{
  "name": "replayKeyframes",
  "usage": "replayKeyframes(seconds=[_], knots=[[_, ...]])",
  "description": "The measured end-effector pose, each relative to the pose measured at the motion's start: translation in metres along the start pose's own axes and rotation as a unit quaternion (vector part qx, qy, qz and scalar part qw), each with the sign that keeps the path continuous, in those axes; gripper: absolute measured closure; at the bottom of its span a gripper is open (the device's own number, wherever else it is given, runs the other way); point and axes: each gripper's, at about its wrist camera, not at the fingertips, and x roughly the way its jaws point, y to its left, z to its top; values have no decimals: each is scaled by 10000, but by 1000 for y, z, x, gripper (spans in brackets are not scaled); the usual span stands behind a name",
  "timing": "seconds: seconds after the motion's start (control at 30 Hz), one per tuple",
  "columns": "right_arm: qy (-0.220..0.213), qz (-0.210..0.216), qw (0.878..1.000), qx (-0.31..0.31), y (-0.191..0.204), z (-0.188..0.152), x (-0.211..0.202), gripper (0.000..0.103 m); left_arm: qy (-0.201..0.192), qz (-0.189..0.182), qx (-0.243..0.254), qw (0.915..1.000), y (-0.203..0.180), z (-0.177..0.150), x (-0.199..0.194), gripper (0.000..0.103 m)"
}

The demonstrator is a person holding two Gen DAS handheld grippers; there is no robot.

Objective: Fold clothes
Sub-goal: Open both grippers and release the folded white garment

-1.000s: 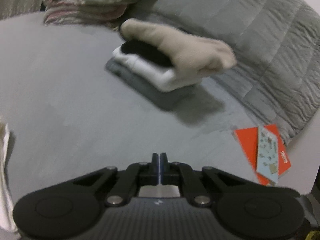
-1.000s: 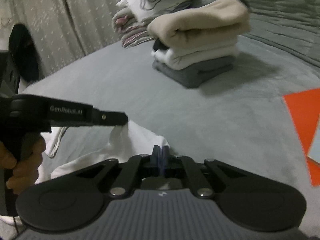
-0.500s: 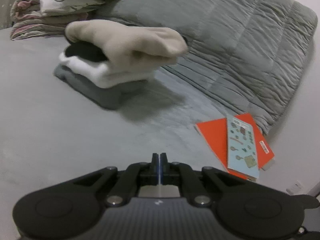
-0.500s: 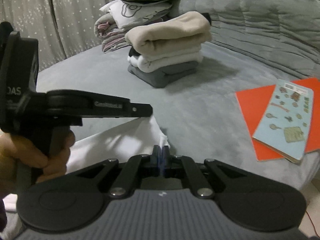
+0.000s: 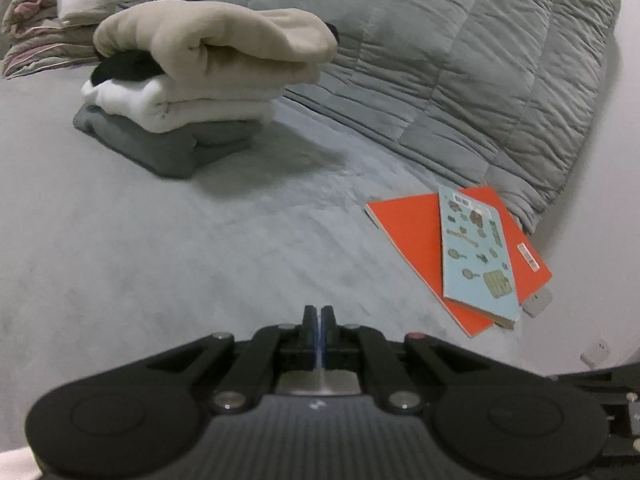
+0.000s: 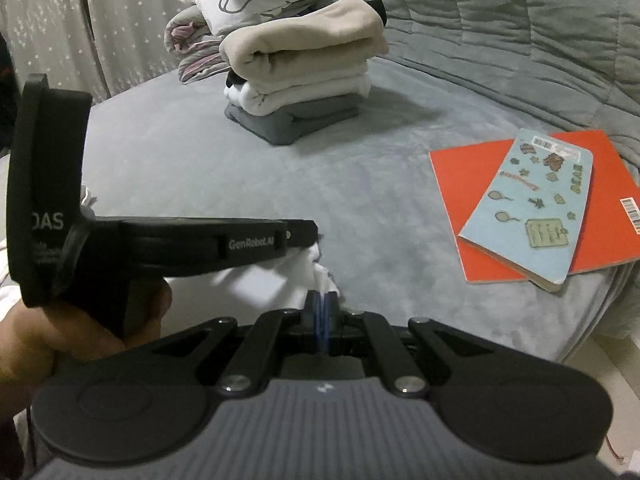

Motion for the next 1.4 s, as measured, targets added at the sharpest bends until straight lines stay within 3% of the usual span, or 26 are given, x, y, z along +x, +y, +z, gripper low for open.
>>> replayKeyframes(seconds=[0.1, 0.17, 0.37, 0.63, 0.67, 0.7, 0.77, 0.97, 1.13, 1.4], knots=[[-150, -90, 9997, -178, 4, 3, -4, 90, 14, 94, -96, 9999, 2, 3, -7, 90], [-294, -204, 9989, -299, 7, 6, -7, 90, -22, 185, -194, 9996, 6, 2, -16, 75], [-391, -143, 9986, -340, 13, 16, -7, 90, -136, 693, -429, 9966, 25, -4, -50, 62], [-451, 250, 9947, -890, 59, 27, -7, 87, -196, 1332, -527, 9895, 52, -18, -96, 54], [-455, 295, 9941, -938, 66, 28, -6, 81, -204, 1399, -553, 9884, 56, -20, -103, 54], [-454, 348, 9937, -967, 72, 29, -5, 68, -211, 1465, -578, 9873, 59, -21, -109, 53], [-486, 465, 9925, -1019, 84, 30, -4, 52, -224, 1603, -634, 9848, 68, -25, -122, 51], [-572, 728, 9862, -1371, 125, 31, 0, 52, -215, 2059, -866, 9745, 92, -39, -165, 48], [-437, 1083, 9812, -1537, 157, 29, 8, 50, -264, 2401, -1069, 9645, 114, -57, -204, 40], [-234, 1468, 9725, -1791, 203, 19, 15, 46, -290, 2918, -1303, 9471, 147, -84, -254, 39]])
